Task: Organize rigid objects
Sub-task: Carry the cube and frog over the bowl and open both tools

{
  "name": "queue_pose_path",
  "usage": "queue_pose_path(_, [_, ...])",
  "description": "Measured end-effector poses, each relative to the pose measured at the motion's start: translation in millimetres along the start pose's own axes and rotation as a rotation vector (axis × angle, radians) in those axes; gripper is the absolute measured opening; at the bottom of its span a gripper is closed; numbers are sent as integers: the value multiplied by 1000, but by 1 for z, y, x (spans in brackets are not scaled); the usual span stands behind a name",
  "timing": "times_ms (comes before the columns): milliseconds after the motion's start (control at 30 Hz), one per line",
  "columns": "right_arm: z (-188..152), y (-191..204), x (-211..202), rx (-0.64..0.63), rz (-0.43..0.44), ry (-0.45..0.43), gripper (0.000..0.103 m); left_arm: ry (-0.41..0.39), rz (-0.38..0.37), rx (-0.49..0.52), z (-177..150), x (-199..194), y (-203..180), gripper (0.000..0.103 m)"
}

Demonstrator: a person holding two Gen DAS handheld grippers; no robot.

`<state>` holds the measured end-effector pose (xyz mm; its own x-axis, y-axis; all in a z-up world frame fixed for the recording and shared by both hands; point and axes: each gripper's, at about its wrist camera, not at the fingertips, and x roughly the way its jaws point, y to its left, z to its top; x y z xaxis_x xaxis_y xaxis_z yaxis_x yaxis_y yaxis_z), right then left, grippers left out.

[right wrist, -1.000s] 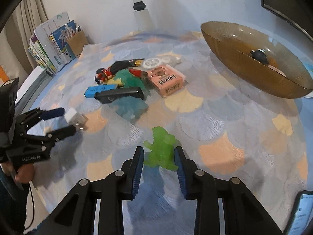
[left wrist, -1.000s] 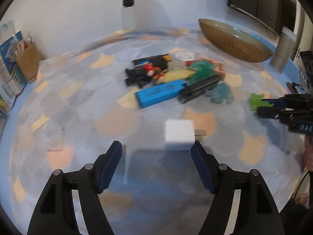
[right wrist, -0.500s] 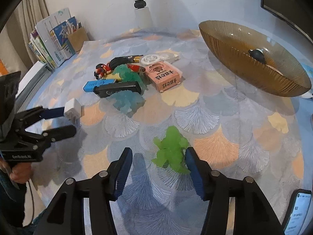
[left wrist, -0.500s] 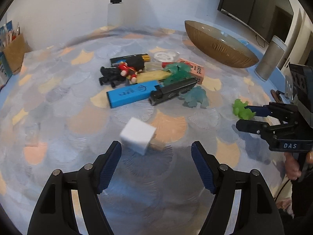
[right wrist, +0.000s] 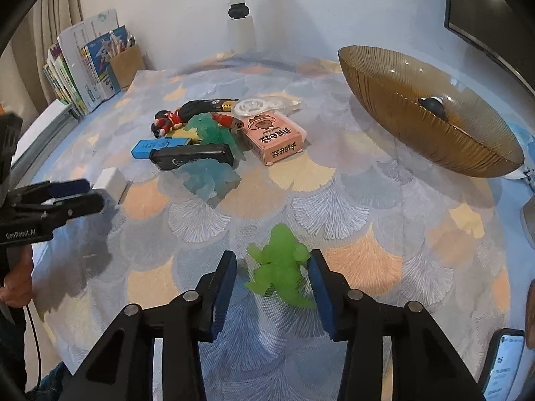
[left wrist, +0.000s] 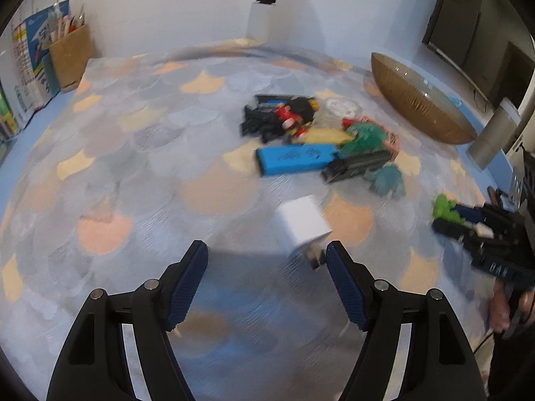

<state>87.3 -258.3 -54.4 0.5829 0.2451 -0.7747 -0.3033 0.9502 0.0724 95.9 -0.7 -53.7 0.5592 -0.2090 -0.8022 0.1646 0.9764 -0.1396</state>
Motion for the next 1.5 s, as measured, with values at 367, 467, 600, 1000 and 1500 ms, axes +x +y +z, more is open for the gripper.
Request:
queue_pose_path(367, [1,-1,0,2,6,-4,35,-4,34,107,14,20,-39,37])
queue_pose_path(467, [1,-1,0,3,11,-17,35,5,48,91,20,21,-41,24])
queue_pose_path(600, [13,-4,-21,4,14,-59,35,-49,49,116,37,4,-57,24])
queue_pose_path(1000, [105,-115,-113,154,-214,-241,35,-229,-155,212,168,-13,-205,24])
queue_pose_path(1500, [99,-163,-54,197,-234,-27,41,-65,-199,260,168,68,-258,41])
